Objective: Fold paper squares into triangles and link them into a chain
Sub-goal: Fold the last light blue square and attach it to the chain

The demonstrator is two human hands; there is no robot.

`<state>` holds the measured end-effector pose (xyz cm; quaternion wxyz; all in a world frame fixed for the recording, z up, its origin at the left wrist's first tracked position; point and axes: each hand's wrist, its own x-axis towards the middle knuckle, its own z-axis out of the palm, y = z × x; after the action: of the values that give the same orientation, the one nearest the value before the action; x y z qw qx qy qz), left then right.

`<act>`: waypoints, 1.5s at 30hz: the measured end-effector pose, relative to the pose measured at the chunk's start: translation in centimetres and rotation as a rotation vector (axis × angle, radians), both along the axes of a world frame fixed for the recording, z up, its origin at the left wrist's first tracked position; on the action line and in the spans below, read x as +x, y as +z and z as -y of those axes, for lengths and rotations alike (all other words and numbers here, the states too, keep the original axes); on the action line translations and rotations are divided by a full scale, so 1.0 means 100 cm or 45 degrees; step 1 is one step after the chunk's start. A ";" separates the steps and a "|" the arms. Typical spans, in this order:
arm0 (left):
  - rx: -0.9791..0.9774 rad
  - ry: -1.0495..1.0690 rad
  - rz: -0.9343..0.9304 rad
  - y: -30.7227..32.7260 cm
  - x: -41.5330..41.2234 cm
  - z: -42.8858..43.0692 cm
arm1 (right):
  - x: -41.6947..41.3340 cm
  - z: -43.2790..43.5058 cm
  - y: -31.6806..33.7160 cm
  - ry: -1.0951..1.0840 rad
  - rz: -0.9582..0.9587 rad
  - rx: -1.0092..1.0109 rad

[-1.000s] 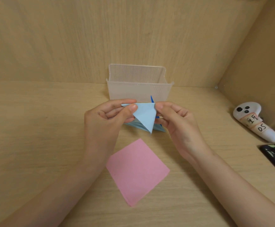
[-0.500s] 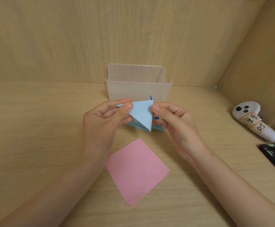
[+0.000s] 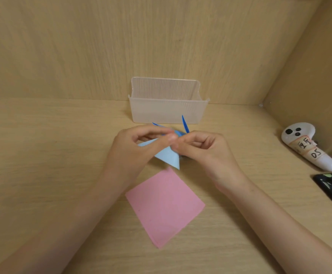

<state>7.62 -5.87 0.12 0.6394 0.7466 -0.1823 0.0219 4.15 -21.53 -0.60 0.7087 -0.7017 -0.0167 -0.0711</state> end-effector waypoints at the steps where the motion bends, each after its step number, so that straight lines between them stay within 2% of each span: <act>1: 0.031 -0.011 0.018 -0.001 0.000 0.000 | 0.000 -0.001 -0.001 0.015 0.007 -0.017; 13: -0.134 0.087 -0.040 -0.002 -0.005 0.002 | -0.001 -0.003 0.000 0.071 -0.048 -0.079; 17: -0.281 0.256 -0.129 0.001 0.003 -0.006 | -0.002 -0.001 -0.003 0.137 -0.058 -0.152; 30: -0.293 0.274 -0.170 0.001 0.004 -0.008 | 0.001 0.005 0.002 0.225 -0.067 -0.182; 36: -0.306 0.288 -0.155 0.000 0.006 -0.010 | 0.003 0.010 0.003 0.159 -0.091 -0.278; 45: -0.181 0.138 -0.056 -0.012 -0.004 0.007 | 0.002 0.003 0.000 0.101 -0.011 -0.085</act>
<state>7.20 -6.54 -1.06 0.6925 0.7085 -0.1256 0.0530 4.38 -21.82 -0.55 0.6872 -0.7241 -0.0438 -0.0393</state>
